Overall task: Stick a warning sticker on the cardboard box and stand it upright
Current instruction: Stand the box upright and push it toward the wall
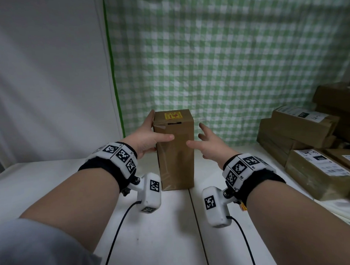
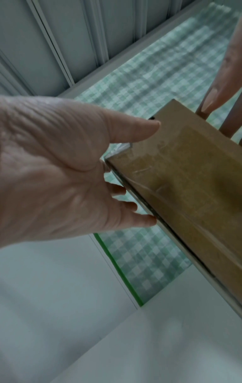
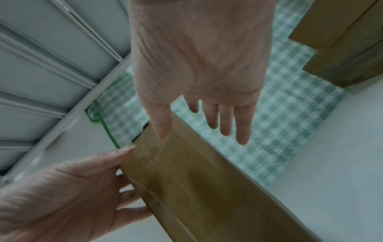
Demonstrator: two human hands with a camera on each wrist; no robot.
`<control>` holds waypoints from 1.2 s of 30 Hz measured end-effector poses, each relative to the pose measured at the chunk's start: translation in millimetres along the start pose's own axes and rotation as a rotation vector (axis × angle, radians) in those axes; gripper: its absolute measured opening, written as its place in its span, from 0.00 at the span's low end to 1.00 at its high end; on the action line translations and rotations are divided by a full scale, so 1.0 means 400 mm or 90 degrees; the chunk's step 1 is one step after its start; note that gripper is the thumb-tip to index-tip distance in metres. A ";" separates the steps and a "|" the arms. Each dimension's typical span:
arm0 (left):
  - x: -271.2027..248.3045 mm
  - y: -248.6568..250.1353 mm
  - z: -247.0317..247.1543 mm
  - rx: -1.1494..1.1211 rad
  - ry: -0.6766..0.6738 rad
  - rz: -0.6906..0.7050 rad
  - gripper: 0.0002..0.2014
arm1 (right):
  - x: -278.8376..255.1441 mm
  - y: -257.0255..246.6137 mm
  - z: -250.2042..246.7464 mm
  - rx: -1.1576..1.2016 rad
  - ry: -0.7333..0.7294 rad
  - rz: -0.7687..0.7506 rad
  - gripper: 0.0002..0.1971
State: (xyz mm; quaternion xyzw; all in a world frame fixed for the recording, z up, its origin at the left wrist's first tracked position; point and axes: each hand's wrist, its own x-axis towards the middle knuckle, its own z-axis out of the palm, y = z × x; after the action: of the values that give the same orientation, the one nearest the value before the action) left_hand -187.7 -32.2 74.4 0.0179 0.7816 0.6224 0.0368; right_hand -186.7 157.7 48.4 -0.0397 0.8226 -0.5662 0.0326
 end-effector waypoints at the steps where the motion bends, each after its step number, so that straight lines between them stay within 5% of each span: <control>1: -0.004 0.003 -0.001 0.000 0.002 -0.001 0.53 | -0.004 -0.004 0.000 -0.003 -0.002 0.002 0.46; 20: -0.002 0.007 -0.018 0.043 0.045 0.024 0.52 | -0.023 -0.027 0.013 -0.037 0.037 -0.022 0.45; 27: 0.033 0.045 -0.016 0.548 0.055 0.135 0.56 | 0.001 -0.103 0.019 -0.441 0.078 -0.237 0.48; 31: 0.054 0.073 0.005 0.725 -0.011 0.109 0.57 | 0.033 -0.138 0.053 -0.656 0.024 -0.223 0.47; 36: 0.067 0.073 0.031 0.813 -0.043 0.083 0.50 | 0.063 -0.154 0.077 -0.738 -0.007 -0.161 0.44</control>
State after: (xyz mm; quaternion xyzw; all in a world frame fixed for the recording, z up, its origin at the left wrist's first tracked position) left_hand -213.8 -11.7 99.1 0.1031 0.9941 0.0345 0.0058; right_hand -206.8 104.5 94.7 -0.1516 0.9864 -0.0240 -0.0580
